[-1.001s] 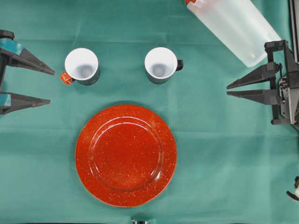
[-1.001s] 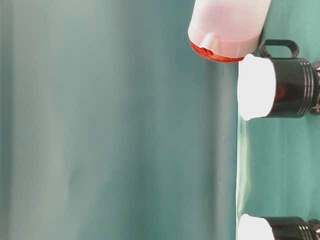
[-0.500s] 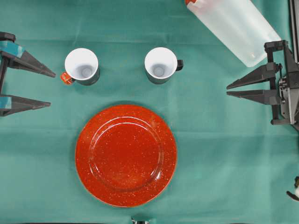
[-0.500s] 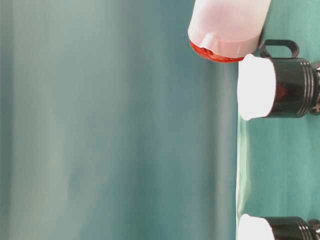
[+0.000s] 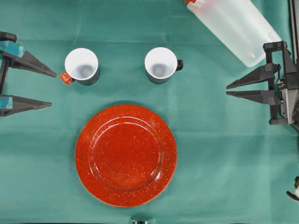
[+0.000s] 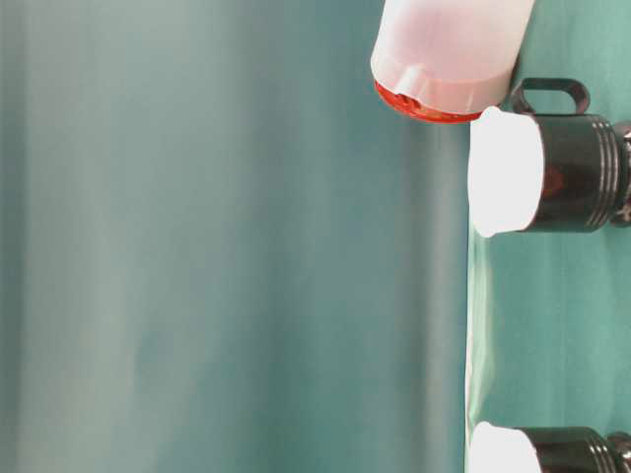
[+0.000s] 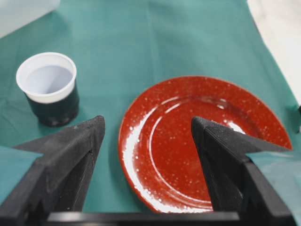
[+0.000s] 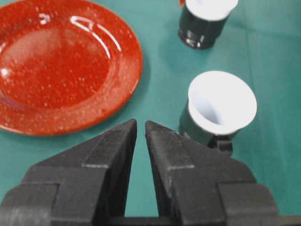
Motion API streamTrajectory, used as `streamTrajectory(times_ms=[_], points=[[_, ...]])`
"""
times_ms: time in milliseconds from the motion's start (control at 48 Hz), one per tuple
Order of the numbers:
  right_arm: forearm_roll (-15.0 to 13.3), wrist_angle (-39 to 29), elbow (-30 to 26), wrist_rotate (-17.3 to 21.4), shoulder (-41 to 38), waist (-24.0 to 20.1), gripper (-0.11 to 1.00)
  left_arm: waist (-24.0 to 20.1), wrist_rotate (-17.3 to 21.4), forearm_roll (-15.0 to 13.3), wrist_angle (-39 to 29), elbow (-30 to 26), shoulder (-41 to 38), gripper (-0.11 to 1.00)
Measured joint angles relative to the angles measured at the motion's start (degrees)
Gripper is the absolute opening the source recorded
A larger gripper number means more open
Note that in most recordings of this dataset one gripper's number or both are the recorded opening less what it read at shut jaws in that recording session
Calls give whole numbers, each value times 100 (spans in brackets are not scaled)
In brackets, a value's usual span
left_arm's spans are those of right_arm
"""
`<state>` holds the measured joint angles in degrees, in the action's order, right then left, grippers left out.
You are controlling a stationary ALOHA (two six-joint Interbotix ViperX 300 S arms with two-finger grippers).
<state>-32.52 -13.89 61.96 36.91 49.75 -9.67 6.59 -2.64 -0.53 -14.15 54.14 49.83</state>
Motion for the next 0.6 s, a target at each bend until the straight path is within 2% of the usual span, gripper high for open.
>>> streamTrajectory(times_ms=[605], points=[[-53, -70, 9, -9, 79, 0, 23, 0, 264, 9, 167, 62, -9, 73]])
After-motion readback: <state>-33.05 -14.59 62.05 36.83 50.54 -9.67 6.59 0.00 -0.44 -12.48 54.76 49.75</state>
